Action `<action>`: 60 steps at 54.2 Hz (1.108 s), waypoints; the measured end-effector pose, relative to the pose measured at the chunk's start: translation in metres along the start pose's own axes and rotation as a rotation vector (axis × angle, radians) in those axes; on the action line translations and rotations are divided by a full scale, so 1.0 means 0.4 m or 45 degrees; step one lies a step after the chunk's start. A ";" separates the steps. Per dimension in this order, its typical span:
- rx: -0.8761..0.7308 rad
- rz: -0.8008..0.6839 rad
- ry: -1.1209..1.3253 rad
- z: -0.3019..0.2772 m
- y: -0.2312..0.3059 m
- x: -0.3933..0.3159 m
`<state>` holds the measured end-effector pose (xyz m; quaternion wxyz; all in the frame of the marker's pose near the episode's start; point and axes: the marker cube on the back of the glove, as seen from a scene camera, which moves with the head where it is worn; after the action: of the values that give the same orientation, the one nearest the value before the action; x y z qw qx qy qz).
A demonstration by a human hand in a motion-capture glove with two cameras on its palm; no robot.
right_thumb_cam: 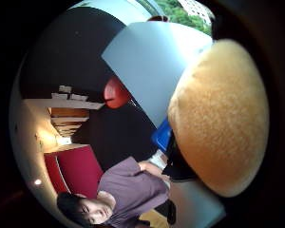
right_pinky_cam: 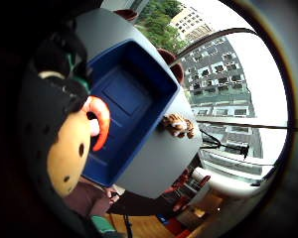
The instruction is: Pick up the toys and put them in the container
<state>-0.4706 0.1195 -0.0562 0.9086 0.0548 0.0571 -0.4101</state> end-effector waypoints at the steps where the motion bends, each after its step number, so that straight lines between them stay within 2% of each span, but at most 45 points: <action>1: -0.036 -0.001 -0.007 0.005 0.002 0.001; 5: -0.091 0.030 -0.055 0.015 0.000 -0.001; 16: 0.014 0.050 -0.097 -0.021 0.013 0.050; 18: 0.024 0.122 -0.060 -0.030 0.015 0.074; 21: 0.033 0.349 0.047 -0.041 0.016 0.125; 22: 0.039 0.359 0.051 -0.045 0.019 0.136; 25: 0.055 0.238 -0.015 -0.061 0.037 0.160; 28: 0.053 0.256 -0.030 -0.069 0.049 0.201; 32: 0.053 0.165 -0.033 -0.069 0.076 0.266; 38: 0.021 0.247 0.010 -0.047 0.108 0.375; 40: 0.007 0.275 0.035 -0.035 0.117 0.405; 45: -0.052 0.538 0.171 0.017 0.134 0.512; 50: -0.111 0.472 0.084 0.094 0.169 0.613; 56: -0.225 0.545 0.120 0.189 0.189 0.704; 60: -0.339 0.689 0.091 0.270 0.194 0.771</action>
<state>-0.2032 -0.0730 0.0088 0.9815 -0.0372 0.1255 -0.1398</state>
